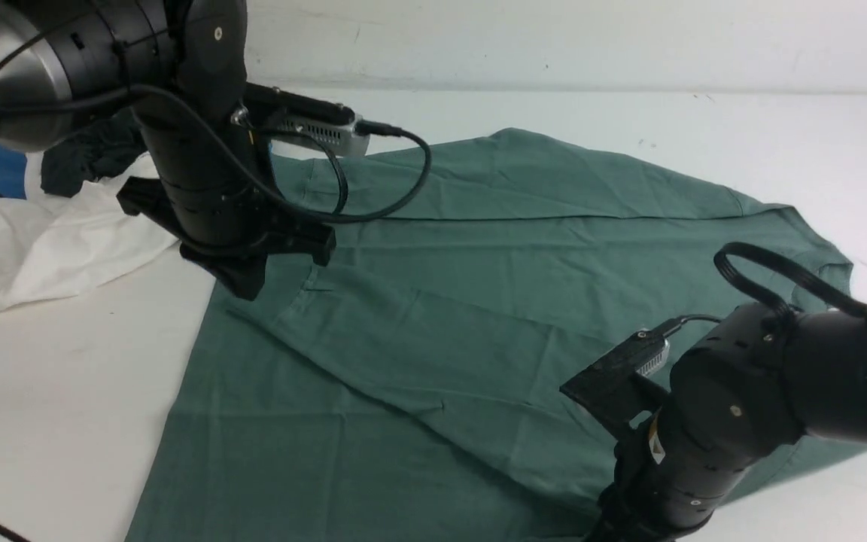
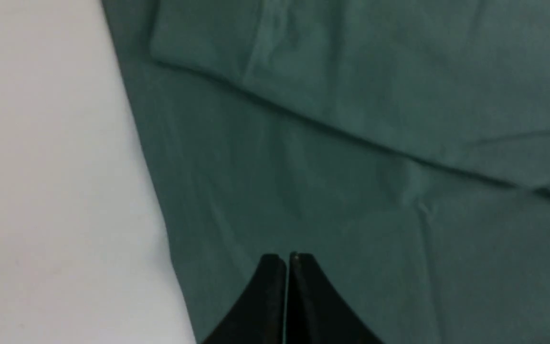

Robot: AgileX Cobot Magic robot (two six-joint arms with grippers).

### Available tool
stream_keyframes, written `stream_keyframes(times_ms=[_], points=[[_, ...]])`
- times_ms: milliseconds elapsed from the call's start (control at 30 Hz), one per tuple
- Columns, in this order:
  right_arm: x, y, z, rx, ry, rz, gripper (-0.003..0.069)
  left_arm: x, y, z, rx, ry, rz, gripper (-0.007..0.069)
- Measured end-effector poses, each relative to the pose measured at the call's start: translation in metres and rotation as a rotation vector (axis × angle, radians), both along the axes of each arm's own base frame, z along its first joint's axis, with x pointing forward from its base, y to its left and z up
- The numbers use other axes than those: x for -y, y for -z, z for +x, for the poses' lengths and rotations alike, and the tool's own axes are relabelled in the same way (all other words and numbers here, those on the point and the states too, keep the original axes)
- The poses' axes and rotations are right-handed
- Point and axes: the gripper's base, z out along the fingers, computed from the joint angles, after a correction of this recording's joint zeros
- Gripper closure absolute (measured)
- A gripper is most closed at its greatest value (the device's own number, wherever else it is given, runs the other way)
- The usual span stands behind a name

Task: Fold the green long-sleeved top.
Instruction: Use the left arm to clamp the cuff farthest from it

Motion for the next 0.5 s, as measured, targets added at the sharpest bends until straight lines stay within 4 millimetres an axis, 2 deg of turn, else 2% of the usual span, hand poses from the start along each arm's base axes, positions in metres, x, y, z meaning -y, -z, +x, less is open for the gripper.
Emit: stream_keyframes(times_ms=[33, 100, 233, 333, 467, 500], points=[[0.001, 0.0, -0.001, -0.009, 0.001, -0.008, 0.0577, 0.001, 0.0, -0.007, -0.006, 0.002, 0.0, 0.0629], [0.002, 0.0, -0.003, -0.03, 0.003, -0.026, 0.0631, -0.001, -0.004, -0.016, -0.006, -0.003, -0.004, 0.0629], [0.009, 0.002, -0.013, -0.103, 0.017, -0.071, 0.0642, -0.004, -0.014, -0.025, 0.017, -0.024, -0.017, 0.0629], [0.02, 0.004, -0.029, -0.141, 0.053, -0.085, 0.0642, -0.006, -0.019, -0.029, 0.033, -0.032, -0.025, 0.0629], [0.042, 0.003, -0.063, -0.201, 0.124, -0.089, 0.0643, -0.006, -0.022, -0.03, 0.04, -0.039, -0.028, 0.0629], [0.042, 0.003, -0.063, -0.202, 0.125, -0.088, 0.0643, -0.006, -0.022, -0.03, 0.04, -0.041, -0.029, 0.0629]])
